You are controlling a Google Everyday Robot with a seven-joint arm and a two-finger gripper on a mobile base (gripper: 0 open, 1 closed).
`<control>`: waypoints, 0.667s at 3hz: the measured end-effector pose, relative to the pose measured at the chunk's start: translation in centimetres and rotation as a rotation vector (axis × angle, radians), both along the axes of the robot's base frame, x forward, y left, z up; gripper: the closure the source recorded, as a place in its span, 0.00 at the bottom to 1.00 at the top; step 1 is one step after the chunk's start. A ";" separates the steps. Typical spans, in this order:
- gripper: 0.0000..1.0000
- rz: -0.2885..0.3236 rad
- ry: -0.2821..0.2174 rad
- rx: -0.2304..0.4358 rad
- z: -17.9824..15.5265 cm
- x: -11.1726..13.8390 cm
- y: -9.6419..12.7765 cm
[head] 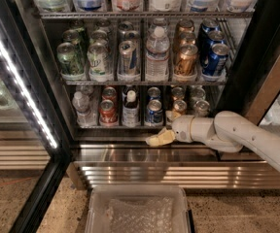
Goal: Pick pepsi can from bottom shelf of fridge
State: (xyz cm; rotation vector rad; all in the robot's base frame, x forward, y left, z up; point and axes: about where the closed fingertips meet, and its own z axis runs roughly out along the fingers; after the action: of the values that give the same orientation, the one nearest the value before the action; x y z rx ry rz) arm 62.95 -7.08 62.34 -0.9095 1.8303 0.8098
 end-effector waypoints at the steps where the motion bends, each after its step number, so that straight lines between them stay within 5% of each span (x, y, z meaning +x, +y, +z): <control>1: 0.19 0.000 0.000 0.000 0.0 0.0 0.0; 2: 0.15 -0.004 -0.008 -0.025 -0.1 0.3 0.2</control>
Offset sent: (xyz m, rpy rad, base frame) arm 0.0060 -0.0013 -0.0020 -0.0592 -0.0190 -0.0178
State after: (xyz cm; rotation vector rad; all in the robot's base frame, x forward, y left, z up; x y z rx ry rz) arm 63.22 -6.86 62.20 -0.9238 1.8385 0.7814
